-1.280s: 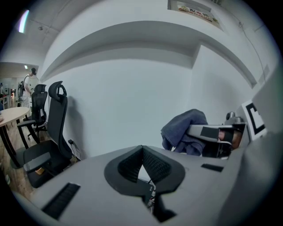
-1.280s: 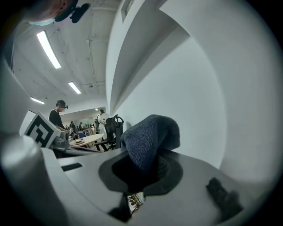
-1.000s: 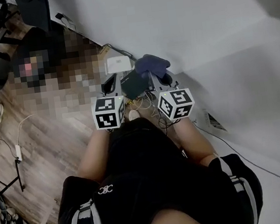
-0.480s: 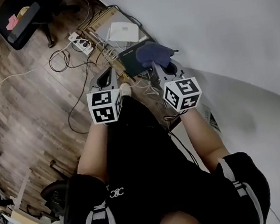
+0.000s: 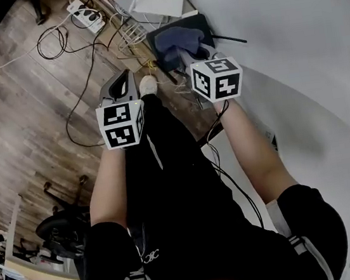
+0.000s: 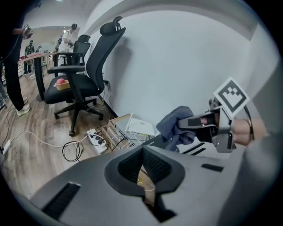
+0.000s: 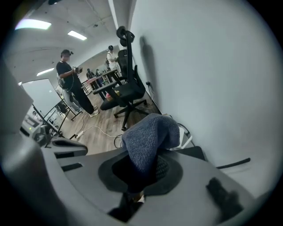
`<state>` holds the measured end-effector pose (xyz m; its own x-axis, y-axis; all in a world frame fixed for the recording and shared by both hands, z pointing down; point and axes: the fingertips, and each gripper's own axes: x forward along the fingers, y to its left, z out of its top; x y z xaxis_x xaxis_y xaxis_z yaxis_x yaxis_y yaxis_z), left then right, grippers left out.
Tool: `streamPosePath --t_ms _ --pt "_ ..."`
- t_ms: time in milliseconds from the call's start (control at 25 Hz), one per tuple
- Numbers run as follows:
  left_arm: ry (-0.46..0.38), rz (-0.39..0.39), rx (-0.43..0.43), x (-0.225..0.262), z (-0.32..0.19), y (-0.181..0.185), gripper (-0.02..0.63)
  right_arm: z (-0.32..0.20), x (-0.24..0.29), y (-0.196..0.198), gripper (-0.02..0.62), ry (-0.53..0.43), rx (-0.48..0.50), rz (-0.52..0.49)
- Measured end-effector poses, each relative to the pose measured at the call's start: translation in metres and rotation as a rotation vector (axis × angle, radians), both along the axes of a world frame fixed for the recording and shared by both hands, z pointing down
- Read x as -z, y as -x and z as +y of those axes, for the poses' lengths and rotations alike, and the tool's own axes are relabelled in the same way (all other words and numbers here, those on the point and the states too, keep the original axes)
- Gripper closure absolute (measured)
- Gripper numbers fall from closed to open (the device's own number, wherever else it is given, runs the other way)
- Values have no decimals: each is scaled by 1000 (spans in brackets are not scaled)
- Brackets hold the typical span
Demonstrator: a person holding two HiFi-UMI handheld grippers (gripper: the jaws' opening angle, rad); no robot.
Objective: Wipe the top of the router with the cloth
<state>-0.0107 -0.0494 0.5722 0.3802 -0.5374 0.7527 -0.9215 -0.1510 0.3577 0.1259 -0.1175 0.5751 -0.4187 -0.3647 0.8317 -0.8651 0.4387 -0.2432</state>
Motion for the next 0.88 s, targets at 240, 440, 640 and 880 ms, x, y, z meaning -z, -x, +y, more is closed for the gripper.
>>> streamPosePath --t_ms 240,440,640,880 --pt "51 -19 -8 -42 24 -1 595 -19 -60 -8 551 175 -20 35" --pt "107 10 3 -72 32 -2 595 -24 -105 -4 551 272 -8 78" --pt "132 11 5 -79 31 4 595 -21 -134 8 551 302 36 119" --pt "130 -8 -5 -77 27 17 595 -21 -159 16 551 322 87 173"
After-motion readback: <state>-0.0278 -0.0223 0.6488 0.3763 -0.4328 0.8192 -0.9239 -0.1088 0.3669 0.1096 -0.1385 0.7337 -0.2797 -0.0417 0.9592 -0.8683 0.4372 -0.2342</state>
